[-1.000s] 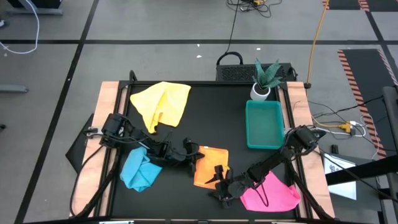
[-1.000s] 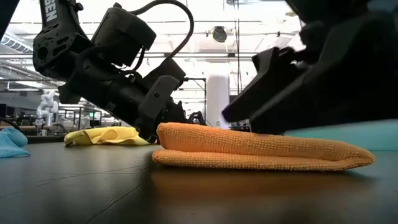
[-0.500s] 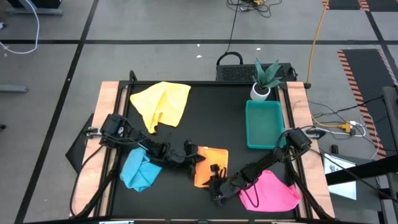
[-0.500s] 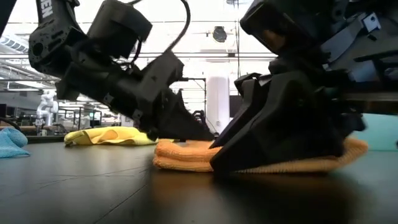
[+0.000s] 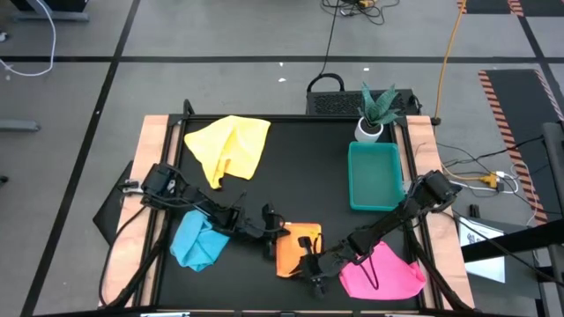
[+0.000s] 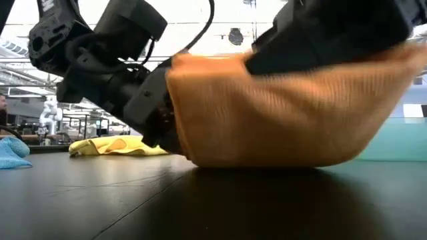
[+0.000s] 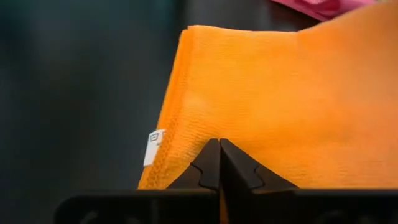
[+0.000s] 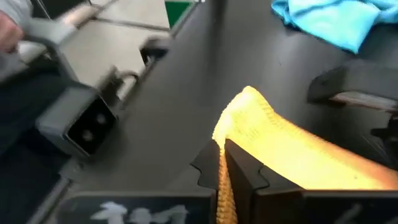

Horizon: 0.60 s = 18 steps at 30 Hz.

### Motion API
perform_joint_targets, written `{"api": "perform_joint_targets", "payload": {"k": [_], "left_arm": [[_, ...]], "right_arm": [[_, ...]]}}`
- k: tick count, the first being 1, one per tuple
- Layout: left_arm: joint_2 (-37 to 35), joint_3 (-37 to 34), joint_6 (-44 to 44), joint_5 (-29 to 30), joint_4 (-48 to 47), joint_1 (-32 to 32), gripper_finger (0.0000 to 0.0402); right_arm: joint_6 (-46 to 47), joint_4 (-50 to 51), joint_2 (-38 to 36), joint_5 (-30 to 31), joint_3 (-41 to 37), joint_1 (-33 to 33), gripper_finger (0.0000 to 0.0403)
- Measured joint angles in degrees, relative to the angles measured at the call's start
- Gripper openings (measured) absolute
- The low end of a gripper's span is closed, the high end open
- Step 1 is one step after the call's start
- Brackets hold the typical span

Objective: Fold microfiber towels
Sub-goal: Fold the orange microfiber cloth

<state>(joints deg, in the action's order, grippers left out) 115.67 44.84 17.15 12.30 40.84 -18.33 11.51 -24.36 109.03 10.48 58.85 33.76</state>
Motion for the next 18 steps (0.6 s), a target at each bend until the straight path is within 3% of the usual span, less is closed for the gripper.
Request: {"api": "perform_joint_targets", "payload": {"k": [18], "left_arm": [[-0.12,-0.04,-0.54,1.77,-0.09,-4.23,0.0014]], "right_arm": [[4.26,-0.73,-0.19,0.11,0.02,-1.31,0.0006]]}}
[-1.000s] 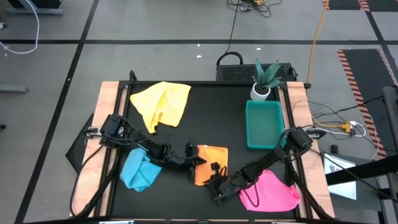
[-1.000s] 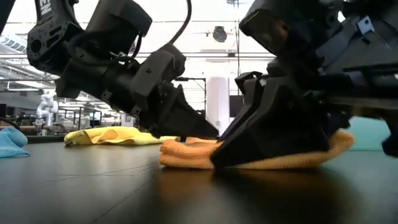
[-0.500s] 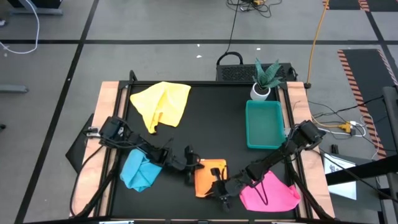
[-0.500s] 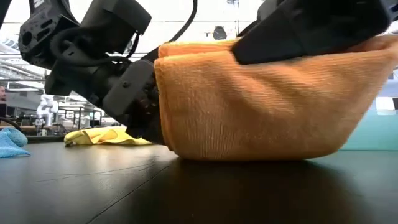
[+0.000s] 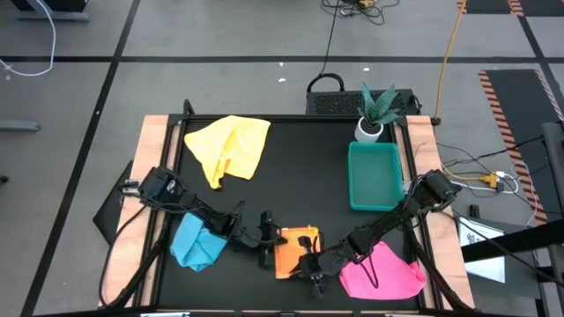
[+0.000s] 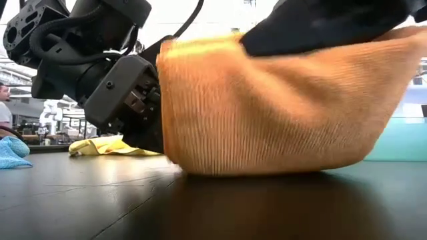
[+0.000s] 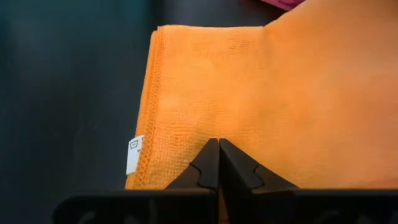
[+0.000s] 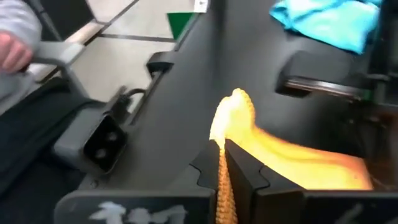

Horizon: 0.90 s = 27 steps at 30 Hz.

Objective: Fold microfiber towels
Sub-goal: Fold the orange microfiber cloth

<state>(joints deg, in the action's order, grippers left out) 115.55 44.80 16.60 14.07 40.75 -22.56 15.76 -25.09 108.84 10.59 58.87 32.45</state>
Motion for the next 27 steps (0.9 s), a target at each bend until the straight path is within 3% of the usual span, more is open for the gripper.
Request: {"api": "perform_joint_targets", "payload": {"k": [8,17,27], "left_arm": [[-2.96,0.00,-1.35,0.37,-2.35,-0.77,0.0005],[-5.88,0.00,-0.66,8.37,-12.37,-1.69,0.0004],[1.88,0.14,0.93,9.24,-0.47,-2.70,0.0005]], "right_arm": [[3.10,4.65,-3.46,3.26,-0.04,-1.44,0.0004],[5.61,7.54,-7.76,4.50,-1.82,-0.85,0.0002],[9.80,-4.91,-7.72,4.39,-9.39,-1.00,0.0001]]}}
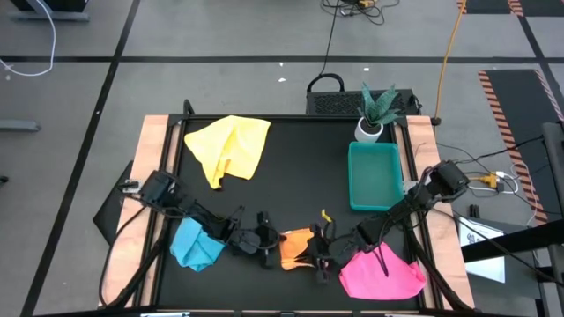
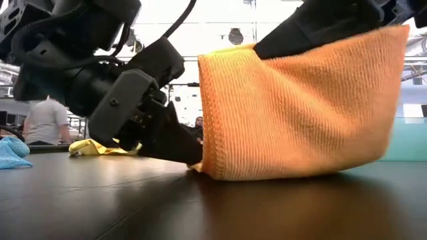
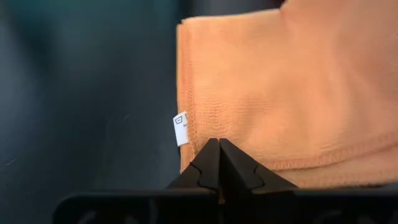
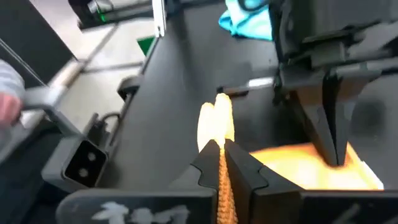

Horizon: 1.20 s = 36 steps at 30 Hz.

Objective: Fold microfiber towels
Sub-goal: Fold the orange microfiber cloth

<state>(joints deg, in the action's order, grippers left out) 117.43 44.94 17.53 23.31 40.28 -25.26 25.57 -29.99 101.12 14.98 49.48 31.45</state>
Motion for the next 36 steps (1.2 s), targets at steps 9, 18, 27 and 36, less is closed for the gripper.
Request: {"api": "perform_joint_targets", "payload": {"k": [9,18,27,36], "left_arm": [[0.61,-0.05,-2.53,0.76,2.35,0.11,0.0012],[-3.20,-0.23,-3.78,0.88,-2.30,-0.70,0.0015],[-3.54,-0.14,-0.49,1.44,-6.69,-0.82,0.0010],[-3.41,-0.14,-0.86,2.72,-5.60,-0.76,0.0004]], "right_arm": [[6.44,-1.95,-0.02,0.25,-4.46,-4.53,0.0001],[8.40,-1.89,-0.02,-0.02,-6.92,-5.58,0.0001],[4.19,-6.38,-2.49,-0.25,-6.92,-3.48,0.0000],[5.55,-7.46,-0.23,-0.25,-6.92,-5.32,0.0000]]}}
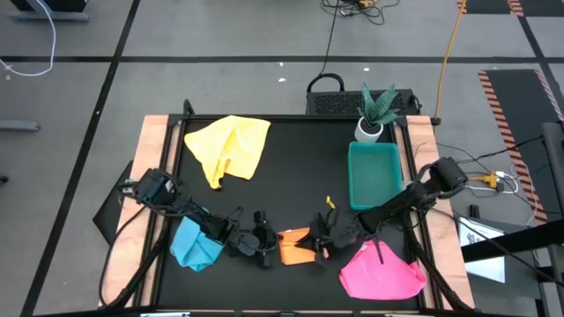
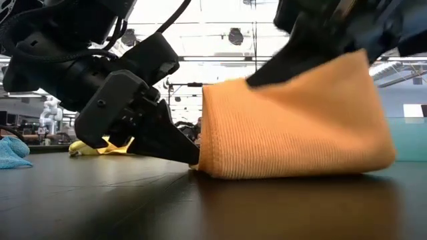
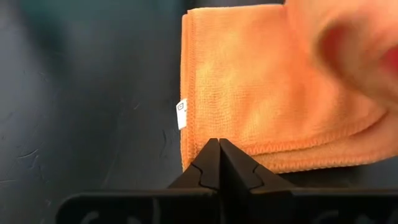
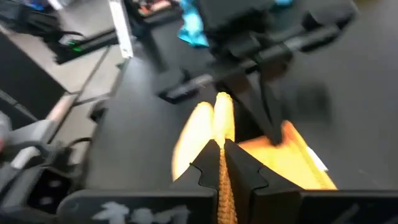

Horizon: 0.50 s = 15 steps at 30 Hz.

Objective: Fold microfiber towels
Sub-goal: Fold the orange microfiber cloth

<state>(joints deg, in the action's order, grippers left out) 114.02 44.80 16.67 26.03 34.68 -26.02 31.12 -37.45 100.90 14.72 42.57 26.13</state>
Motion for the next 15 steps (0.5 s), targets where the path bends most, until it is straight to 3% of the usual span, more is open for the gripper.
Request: {"api": "perform_joint_targets", "payload": {"k": [15], "left_arm": [[-2.32,-0.07,-2.61,0.97,-1.34,-0.36,0.0013]], "right_arm": [[1.26,0.94,2.98,-1.40,0.00,-2.90,0.0000]]}}
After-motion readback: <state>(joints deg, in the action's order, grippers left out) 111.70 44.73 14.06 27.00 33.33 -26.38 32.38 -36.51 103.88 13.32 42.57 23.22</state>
